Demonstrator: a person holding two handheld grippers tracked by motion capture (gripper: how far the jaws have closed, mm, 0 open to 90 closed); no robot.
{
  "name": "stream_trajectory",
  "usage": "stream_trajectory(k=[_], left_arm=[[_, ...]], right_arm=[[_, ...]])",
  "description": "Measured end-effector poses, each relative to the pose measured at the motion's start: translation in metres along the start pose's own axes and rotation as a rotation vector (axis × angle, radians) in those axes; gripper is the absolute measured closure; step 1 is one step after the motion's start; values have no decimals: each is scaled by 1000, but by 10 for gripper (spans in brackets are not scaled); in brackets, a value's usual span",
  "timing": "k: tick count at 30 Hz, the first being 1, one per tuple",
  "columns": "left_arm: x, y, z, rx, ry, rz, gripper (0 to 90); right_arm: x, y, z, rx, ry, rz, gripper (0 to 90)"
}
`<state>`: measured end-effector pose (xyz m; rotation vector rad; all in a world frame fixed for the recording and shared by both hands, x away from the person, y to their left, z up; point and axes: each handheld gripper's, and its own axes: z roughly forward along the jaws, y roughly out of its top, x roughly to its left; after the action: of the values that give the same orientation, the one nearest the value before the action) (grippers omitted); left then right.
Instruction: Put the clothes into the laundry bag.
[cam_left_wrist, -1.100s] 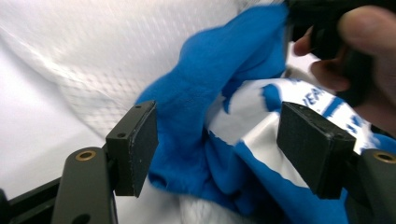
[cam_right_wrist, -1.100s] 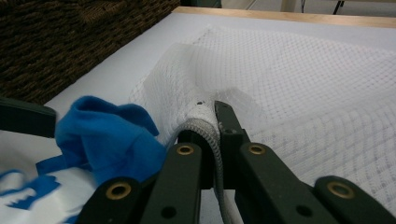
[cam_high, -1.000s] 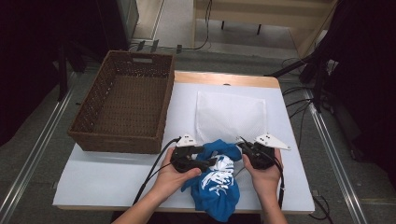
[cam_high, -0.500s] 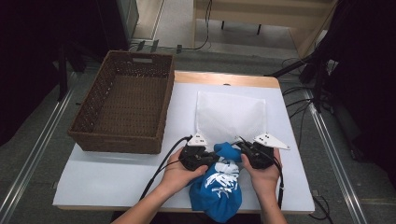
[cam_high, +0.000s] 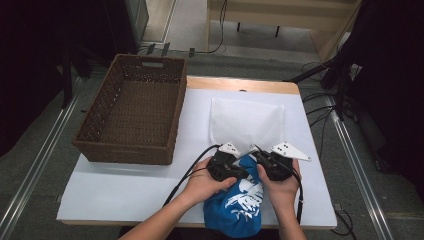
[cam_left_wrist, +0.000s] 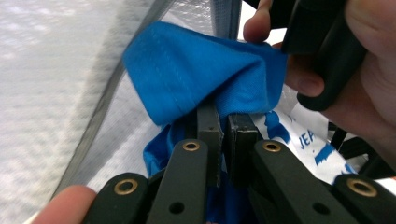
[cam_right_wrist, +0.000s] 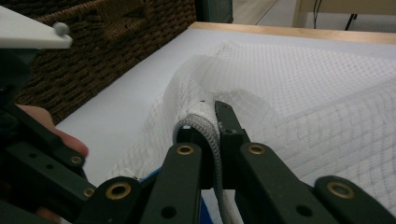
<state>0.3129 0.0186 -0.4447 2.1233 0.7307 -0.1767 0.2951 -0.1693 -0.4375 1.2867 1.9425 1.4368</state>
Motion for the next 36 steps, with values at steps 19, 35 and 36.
stream_trajectory(k=[19, 35, 36], left_arm=[[6, 4, 6, 20, 133, -33, 882], [1, 6, 10, 19, 248, 29, 885], [1, 6, 9, 16, 251, 27, 886]], right_arm=[[4, 7, -14, -96, 13, 3, 900], [7, 6, -9, -68, 23, 2, 900], [7, 5, -9, -65, 22, 0, 900]])
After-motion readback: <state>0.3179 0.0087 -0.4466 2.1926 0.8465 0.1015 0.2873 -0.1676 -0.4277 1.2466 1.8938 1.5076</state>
